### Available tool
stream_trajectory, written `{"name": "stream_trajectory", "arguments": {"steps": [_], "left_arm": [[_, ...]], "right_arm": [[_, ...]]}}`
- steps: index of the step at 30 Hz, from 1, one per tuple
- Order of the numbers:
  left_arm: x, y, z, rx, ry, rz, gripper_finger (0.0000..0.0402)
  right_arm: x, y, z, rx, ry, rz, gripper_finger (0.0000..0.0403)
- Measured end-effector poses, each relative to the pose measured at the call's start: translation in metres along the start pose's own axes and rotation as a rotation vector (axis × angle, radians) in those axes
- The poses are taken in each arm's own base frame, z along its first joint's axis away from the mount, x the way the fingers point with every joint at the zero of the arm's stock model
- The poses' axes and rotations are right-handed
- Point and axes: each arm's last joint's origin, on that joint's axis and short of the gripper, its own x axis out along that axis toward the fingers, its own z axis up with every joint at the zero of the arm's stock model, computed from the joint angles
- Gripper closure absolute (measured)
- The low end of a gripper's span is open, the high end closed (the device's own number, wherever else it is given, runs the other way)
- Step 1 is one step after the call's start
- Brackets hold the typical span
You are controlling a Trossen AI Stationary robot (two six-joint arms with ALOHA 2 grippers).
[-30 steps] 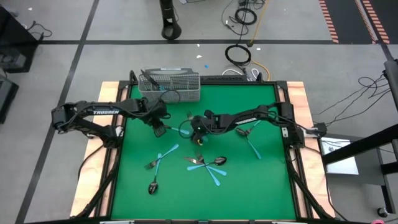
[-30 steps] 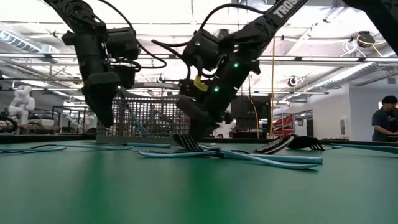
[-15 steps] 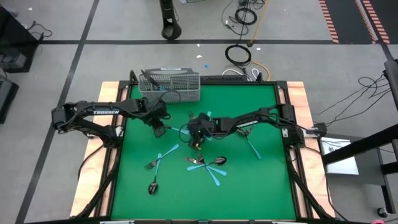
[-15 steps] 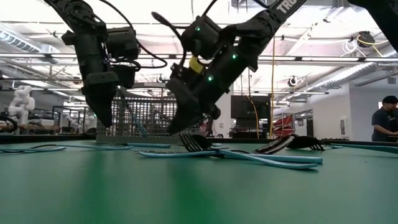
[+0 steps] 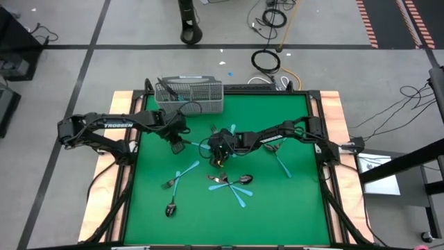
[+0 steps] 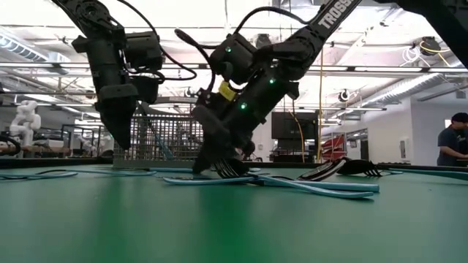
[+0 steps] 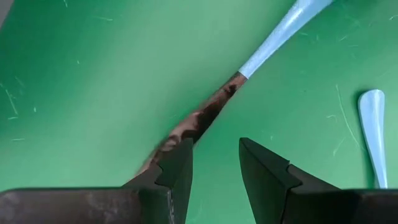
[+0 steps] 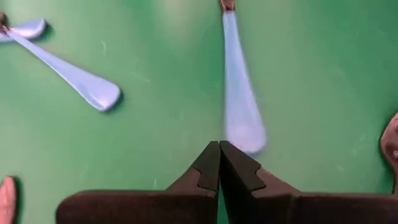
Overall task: Sort silverware
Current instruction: Put the table knife into the silverware rack
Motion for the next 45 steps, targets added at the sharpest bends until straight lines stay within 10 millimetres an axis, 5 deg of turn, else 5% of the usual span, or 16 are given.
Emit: {"name": "stream_trajectory", "arguments": {"steps": [13, 19, 40, 45], "left_arm": [[0.0, 0.0, -0.001, 0.0, 0.007, 0.001, 0.027], [0.0, 0.0, -0.001, -0.001, 0.008, 0.001, 0.027], [0.0, 0.0, -0.002, -0.006, 0.016, 0.001, 0.027], [0.0, -0.003, 0.0, 0.14, 0.001, -0.082, 0.0269]], "right_arm": [[-0.012, 0.007, 0.013, -0.007, -0.07, 0.036, 0.0403], [-0.01, -0.006, 0.016, 0.013, -0.073, -0.009, 0.0403], [0.001, -0.016, 0.005, 0.028, -0.009, -0.033, 0.0403], [0.001, -0.017, 0.004, 0.044, 0.006, -0.039, 0.0403]]}}
